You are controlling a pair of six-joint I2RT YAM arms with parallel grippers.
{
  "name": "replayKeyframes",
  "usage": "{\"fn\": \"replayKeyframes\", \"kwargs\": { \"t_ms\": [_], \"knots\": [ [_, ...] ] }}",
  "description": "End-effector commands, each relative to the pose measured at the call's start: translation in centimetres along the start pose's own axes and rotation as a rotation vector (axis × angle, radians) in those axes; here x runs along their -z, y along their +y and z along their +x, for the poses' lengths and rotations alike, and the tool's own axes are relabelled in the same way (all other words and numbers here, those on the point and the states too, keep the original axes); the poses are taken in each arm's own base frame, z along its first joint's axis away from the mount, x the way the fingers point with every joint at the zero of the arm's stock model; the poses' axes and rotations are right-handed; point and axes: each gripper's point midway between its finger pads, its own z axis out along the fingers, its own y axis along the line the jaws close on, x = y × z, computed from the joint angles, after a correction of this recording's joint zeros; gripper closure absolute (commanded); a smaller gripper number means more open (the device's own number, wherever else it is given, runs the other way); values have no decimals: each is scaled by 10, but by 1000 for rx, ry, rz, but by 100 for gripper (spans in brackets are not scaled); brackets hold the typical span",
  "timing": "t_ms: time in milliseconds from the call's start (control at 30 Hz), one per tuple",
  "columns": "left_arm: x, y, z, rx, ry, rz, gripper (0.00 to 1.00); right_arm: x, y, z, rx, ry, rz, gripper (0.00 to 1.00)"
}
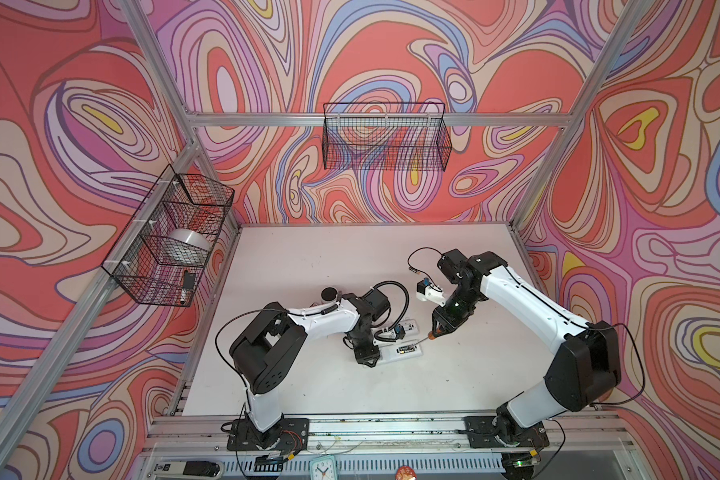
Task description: Unload the batteries from the remote control
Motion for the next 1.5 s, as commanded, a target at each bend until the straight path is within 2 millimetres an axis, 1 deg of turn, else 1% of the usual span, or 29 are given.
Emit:
{"fn": "replayKeyframes", "kwargs": {
  "t_ms": [0,167,333,467,733,1000,1267,1467],
  "knots": [
    [-14,-1,29,34,117,30,74,7,12,-8,-12,-22,-52,91],
    [-15,-1,31,37,122,30,75,21,-3,-7,-43,-24,69,90],
    [-15,-2,31,36,123,31,74,29,-9,-3,-45,-19,119,91],
    [-15,-2,31,35,126,32,75,28,-12,-2,-53,-15,117,92],
    [-15,0,35,52,142,19,75,23,-8,-2,-38,10,76,95],
    [-15,1,34,62,140,17,75,16,-7,0,-33,29,54,95],
    [-14,1,34,68,140,12,75,8,-15,8,-31,62,85,95],
    [-14,1,33,69,138,15,75,4,-17,12,-27,74,92,95]
  ]
}}
